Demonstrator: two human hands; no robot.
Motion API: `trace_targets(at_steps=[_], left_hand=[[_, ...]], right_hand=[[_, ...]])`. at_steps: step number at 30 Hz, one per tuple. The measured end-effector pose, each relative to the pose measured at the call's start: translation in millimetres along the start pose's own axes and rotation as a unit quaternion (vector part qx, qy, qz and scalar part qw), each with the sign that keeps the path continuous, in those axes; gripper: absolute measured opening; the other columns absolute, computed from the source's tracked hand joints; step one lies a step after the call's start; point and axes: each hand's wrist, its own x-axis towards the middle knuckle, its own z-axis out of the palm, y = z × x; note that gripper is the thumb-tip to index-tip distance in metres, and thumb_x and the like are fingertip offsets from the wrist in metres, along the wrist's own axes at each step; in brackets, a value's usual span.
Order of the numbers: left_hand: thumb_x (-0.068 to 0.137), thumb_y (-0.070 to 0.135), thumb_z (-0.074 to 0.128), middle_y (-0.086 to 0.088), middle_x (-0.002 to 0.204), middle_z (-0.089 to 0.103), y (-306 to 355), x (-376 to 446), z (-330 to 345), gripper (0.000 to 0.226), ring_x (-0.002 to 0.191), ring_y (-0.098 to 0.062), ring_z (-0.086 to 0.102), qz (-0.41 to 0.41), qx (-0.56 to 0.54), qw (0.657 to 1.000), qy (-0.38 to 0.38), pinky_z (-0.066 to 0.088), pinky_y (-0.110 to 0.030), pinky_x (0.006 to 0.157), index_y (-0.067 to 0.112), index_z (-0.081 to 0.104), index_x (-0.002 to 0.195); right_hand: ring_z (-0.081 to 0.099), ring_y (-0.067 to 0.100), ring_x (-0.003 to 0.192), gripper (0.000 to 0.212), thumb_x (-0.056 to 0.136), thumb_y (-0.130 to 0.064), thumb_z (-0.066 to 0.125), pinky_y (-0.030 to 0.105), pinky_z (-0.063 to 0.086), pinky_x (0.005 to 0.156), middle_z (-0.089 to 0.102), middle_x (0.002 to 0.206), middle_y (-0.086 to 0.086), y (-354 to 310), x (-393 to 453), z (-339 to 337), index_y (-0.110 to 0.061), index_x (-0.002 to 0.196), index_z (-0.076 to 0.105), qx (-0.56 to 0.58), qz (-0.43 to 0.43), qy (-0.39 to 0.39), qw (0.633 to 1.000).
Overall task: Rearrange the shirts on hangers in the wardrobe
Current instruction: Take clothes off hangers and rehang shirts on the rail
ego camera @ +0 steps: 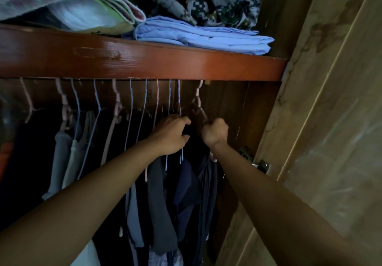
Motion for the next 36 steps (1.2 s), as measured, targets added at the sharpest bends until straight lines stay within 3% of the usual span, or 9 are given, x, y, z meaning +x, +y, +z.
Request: trace_targets(at_steps=[6, 11, 14, 16, 20, 25, 27, 31, 36], left_hand=[[0.091, 0.02, 0.064, -0.009, 0.143, 0.049, 5, 7, 1, 0.054, 0.13, -0.027, 0.048, 0.01, -0.031, 0.999, 0.008, 0.042, -0.033, 0.104, 0.014, 0.046, 0.142], [0.093, 0.021, 0.063, -0.008, 0.143, 0.052, 2, 11, 5, 0.057, 0.129, -0.025, 0.051, -0.009, -0.07, 0.997, -0.011, 0.041, -0.028, 0.1, 0.016, 0.042, 0.146], [0.095, 0.019, 0.059, -0.009, 0.147, 0.048, 3, 14, 7, 0.06, 0.133, -0.025, 0.047, -0.016, -0.077, 0.996, -0.032, 0.041, -0.032, 0.106, 0.015, 0.036, 0.15], [0.095, 0.019, 0.059, -0.01, 0.151, 0.043, 3, 16, 9, 0.063, 0.137, -0.026, 0.042, -0.02, -0.076, 0.996, -0.044, 0.038, -0.035, 0.111, 0.015, 0.031, 0.152], [0.092, 0.019, 0.063, -0.011, 0.147, 0.047, 6, 19, 18, 0.063, 0.134, -0.028, 0.045, -0.023, -0.067, 0.997, -0.042, 0.04, -0.037, 0.109, 0.016, 0.035, 0.149], [0.092, 0.027, 0.059, -0.011, 0.156, 0.032, 20, 28, 28, 0.065, 0.149, -0.026, 0.014, -0.013, 0.105, 0.994, -0.036, 0.003, -0.05, 0.117, 0.013, 0.03, 0.148], [0.093, 0.024, 0.058, -0.012, 0.159, 0.025, 25, 31, 32, 0.072, 0.15, -0.027, 0.011, -0.001, 0.106, 0.994, -0.042, 0.009, -0.049, 0.117, 0.009, 0.021, 0.152], [0.093, 0.013, 0.057, -0.014, 0.139, 0.05, 31, 35, 30, 0.057, 0.126, -0.032, 0.051, 0.021, 0.028, 0.999, -0.041, 0.045, -0.044, 0.102, 0.013, 0.035, 0.145], [0.097, 0.017, 0.057, -0.005, 0.113, 0.063, 51, 27, 33, 0.027, 0.106, -0.024, 0.061, 0.037, -0.097, 0.993, -0.05, 0.05, -0.043, 0.092, 0.023, 0.056, 0.123]], right_hand=[[0.067, 0.034, 0.096, 0.021, 0.094, -0.008, 0.055, 0.045, 0.059, 0.083, 0.066, 0.108, 0.021, -10, 2, -13, 0.004, 0.107, 0.066, 0.0, -0.009, 0.003, 1.0], [0.067, 0.025, 0.082, 0.014, 0.095, -0.009, 0.054, 0.027, 0.053, 0.057, 0.068, 0.099, 0.016, -4, -9, -15, -0.003, 0.096, 0.066, 0.012, -0.017, 0.001, 1.0], [0.067, 0.023, 0.081, 0.015, 0.098, -0.015, 0.054, 0.026, 0.052, 0.059, 0.069, 0.1, 0.015, 11, -22, -16, -0.01, 0.091, 0.067, 0.046, -0.007, 0.018, 0.999], [0.067, 0.02, 0.083, 0.02, 0.098, -0.021, 0.055, 0.02, 0.051, 0.06, 0.071, 0.102, 0.013, 21, -29, -20, -0.008, 0.101, 0.071, 0.059, -0.001, 0.035, 0.998], [0.064, 0.014, 0.076, 0.028, 0.098, -0.035, 0.059, 0.018, 0.045, 0.057, 0.071, 0.091, 0.006, 31, -45, -33, -0.012, 0.101, 0.074, 0.052, -0.011, 0.06, 0.997], [0.057, 0.0, 0.056, 0.029, 0.096, -0.038, 0.062, 0.012, 0.037, 0.047, 0.063, 0.067, -0.004, 37, -75, -58, -0.016, 0.08, 0.072, 0.032, -0.024, 0.08, 0.996], [0.054, -0.003, 0.052, 0.033, 0.095, -0.038, 0.063, 0.012, 0.036, 0.046, 0.057, 0.056, -0.009, 39, -91, -69, -0.017, 0.07, 0.07, 0.007, -0.035, 0.094, 0.995], [0.045, 0.002, 0.047, 0.04, 0.093, -0.039, 0.066, 0.02, 0.036, 0.046, 0.051, 0.049, -0.01, 43, -121, -91, -0.017, 0.059, 0.063, 0.031, -0.013, 0.097, 0.995], [0.042, 0.002, 0.04, 0.04, 0.094, -0.029, 0.067, 0.016, 0.033, 0.041, 0.048, 0.045, -0.011, 42, -158, -118, -0.012, 0.058, 0.064, 0.107, 0.01, 0.093, 0.99]])
